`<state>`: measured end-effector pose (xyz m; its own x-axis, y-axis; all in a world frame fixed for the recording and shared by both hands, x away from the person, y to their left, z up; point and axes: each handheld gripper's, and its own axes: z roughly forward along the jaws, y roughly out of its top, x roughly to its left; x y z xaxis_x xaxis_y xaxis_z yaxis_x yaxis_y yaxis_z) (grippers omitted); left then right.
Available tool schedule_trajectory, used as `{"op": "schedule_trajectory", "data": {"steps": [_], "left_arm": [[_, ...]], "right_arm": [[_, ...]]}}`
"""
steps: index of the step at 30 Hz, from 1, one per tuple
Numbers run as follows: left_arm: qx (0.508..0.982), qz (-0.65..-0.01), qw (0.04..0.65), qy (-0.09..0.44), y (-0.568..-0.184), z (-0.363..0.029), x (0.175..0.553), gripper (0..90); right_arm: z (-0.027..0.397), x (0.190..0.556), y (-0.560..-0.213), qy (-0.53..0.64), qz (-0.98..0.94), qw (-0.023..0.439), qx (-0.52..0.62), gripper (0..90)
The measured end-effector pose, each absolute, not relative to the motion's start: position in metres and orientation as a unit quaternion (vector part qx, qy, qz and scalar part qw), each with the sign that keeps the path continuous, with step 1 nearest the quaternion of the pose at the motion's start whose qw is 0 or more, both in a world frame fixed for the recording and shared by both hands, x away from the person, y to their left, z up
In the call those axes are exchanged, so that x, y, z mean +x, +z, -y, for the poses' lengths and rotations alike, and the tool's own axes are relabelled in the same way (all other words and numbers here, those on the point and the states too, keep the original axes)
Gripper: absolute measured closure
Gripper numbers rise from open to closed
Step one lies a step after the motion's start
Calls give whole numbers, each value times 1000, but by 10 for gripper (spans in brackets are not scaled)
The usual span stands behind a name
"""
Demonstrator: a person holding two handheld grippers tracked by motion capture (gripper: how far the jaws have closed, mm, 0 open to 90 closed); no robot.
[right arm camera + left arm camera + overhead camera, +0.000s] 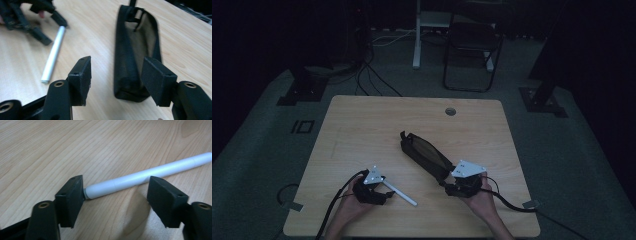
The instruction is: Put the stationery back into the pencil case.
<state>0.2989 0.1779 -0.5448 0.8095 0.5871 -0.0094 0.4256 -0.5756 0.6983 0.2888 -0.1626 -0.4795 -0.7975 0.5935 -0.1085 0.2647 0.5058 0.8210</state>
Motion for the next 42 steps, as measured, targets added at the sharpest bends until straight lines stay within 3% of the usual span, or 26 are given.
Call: {"op": "schedule_trajectory", "data": {"steps": [6, 28, 36, 42], "left_arm": [[883, -281, 361, 109, -544, -172, 298, 397], [882, -278, 361, 121, -545, -105, 297, 487], [883, -273, 362, 120, -545, -98, 296, 552], [890, -265, 349, 128, -543, -107, 296, 453]], "right_arm": [[151, 284, -491, 431, -856, 174, 226, 421], [141, 276, -537, 392, -887, 106, 221, 436], [142, 277, -543, 354, -900, 125, 221, 504], [146, 279, -544, 358, -899, 117, 224, 566]]}}
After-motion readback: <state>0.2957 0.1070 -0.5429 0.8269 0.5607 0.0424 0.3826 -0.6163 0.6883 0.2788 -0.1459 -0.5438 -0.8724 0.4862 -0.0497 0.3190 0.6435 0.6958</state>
